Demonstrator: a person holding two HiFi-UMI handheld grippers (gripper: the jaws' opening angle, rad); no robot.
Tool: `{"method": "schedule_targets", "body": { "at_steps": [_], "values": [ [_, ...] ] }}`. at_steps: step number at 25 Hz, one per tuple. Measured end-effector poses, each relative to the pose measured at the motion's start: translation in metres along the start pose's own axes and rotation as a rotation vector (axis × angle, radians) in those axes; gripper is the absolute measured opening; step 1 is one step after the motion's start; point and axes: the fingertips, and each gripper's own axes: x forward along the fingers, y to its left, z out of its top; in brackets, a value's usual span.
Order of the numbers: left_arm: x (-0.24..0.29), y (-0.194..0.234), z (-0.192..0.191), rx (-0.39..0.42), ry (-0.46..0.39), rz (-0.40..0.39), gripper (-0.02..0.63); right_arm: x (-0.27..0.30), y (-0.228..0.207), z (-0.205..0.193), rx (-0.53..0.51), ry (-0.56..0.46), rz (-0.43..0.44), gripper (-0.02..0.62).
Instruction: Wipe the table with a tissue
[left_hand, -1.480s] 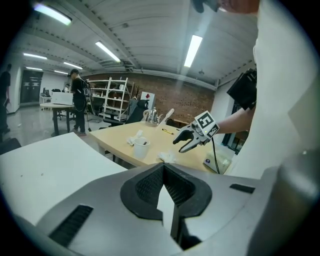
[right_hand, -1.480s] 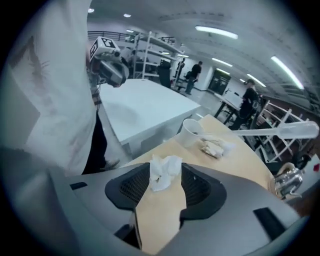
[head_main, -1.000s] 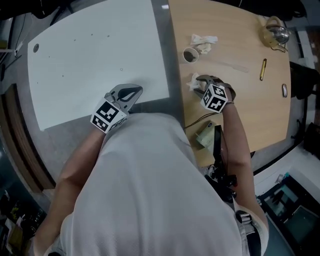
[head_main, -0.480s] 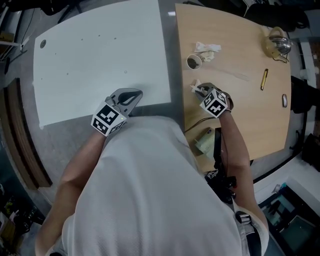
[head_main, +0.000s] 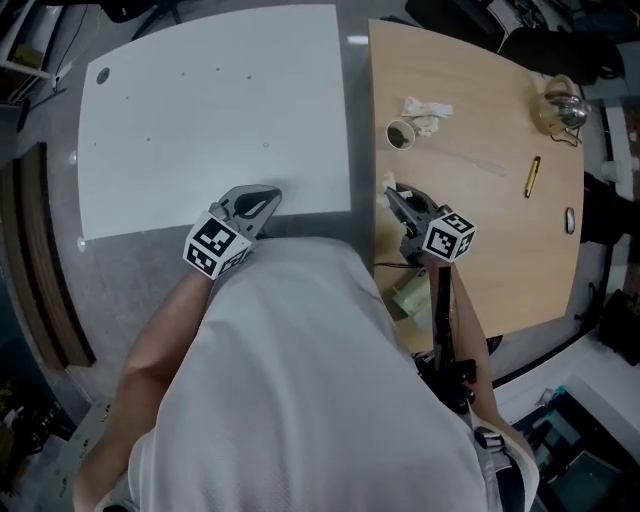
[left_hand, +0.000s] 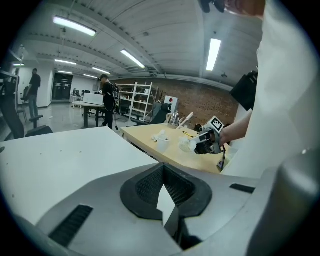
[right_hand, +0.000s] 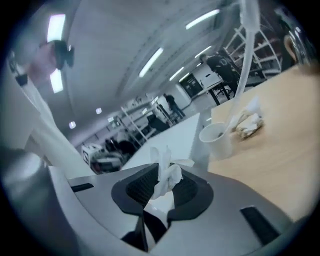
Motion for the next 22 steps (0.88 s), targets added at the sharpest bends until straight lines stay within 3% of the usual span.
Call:
{"method": "schedule_targets", "body": {
  "at_steps": [2,5,7,9,14,16,18,22],
  "values": [
    [-0.005,0.002,-0.002,-0.008,-0.005,0.018,0.003,0.004,0.021,0.020,0.123,-0.152,0.125,0.072],
    [-0.012,0.005,-0.003,-0.018,-0.015,0.046,0.003,0.014,0.041,0.040,0.199,-0.296,0.232,0.072],
    [-0.017,0.006,-0.003,-0.025,-0.021,0.061,0.003,0.023,0.049,0.051,0.200,-0.365,0.260,0.073],
    [-0.021,0.007,-0.005,-0.030,-0.026,0.074,0.003,0.035,0.055,0.059,0.122,-0.391,0.229,0.073],
    [-0.032,0.010,-0.012,-0.048,-0.033,0.113,0.003,0.077,0.089,0.068,-0.348,-0.280,0.099,0.074],
    [-0.038,0.012,-0.014,-0.057,-0.036,0.133,0.003,0.091,0.101,0.074,-0.467,-0.244,0.062,0.074],
    [-0.043,0.014,-0.016,-0.065,-0.041,0.153,0.003,0.105,0.105,0.074,-0.508,-0.204,0.053,0.074],
    [-0.054,0.017,-0.018,-0.087,-0.053,0.194,0.003,0.126,0.089,0.060,-0.496,-0.077,0.018,0.074]
  ]
}}
